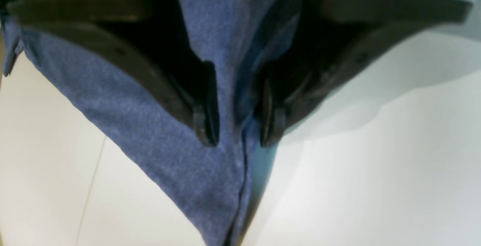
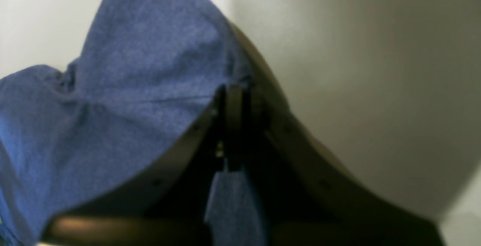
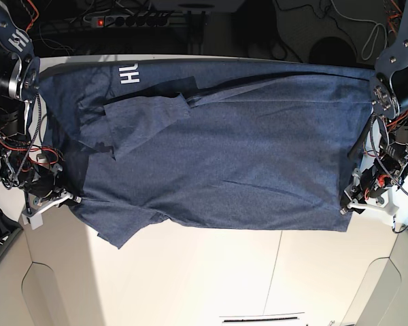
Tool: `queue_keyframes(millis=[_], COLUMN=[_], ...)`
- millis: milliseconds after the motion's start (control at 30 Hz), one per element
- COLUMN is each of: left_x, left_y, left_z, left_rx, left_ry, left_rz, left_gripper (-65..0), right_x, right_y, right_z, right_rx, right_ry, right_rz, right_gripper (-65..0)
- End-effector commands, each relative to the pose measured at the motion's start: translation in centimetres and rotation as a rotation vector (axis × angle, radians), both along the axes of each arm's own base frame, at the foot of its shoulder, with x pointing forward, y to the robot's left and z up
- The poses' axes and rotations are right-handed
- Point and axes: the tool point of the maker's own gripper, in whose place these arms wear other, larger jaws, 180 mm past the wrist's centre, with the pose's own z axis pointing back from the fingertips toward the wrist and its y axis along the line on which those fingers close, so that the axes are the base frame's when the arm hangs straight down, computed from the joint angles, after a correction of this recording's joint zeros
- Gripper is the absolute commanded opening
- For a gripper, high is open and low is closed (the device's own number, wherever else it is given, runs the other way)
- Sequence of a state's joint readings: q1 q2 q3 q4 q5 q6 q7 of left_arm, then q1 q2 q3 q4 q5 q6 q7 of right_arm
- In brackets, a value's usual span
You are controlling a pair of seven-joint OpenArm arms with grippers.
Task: Layout the t-shirt on the table in an organized manner, then fold the t-shirt properly
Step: 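Lift the hem with both grippers and fold it over toward the collar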
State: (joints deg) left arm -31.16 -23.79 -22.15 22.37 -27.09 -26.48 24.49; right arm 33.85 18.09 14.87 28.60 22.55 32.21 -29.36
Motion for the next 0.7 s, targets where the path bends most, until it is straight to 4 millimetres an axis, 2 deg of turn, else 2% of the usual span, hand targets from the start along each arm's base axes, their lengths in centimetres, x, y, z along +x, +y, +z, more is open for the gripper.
queue_keyframes(millis=[0,100,233,267,500,667], left_x=[1.4,1.9,2.4,2.5,2.5,1.3], left_y=[0.3,0.3,0.6,0.8,0.9,0.2], left_z=[1.9,2.4,3.0,3.1,3.5,4.4], left_rx=[-0.001,-0.001,0.01,0.013,-0.014,-0.067], left_ry=[-0.055,-0.068,-0.101,-0.11,-0.142,-0.212], left_rz=[-0.015,-0.019,-0.002,0.003,0.012,-0.081], left_gripper=[-43.1,-46.0,-63.3,-65.0,-65.0,-65.0], right_x=[1.9,1.9,1.9,1.9,2.2,2.1], right_y=[-0.8,-0.8,-0.8,-0.8,-0.7,-1.0], right_z=[2.3,2.2,2.2,2.2,2.6,3.3], right_rx=[0.001,0.001,0.001,0.002,0.035,0.016], right_ry=[-0.073,-0.073,-0.072,-0.073,-0.088,-0.102], right_rz=[-0.015,-0.015,-0.015,-0.015,-0.036,-0.019], right_gripper=[-65.0,-65.0,-65.0,-65.0,-65.0,-65.0])
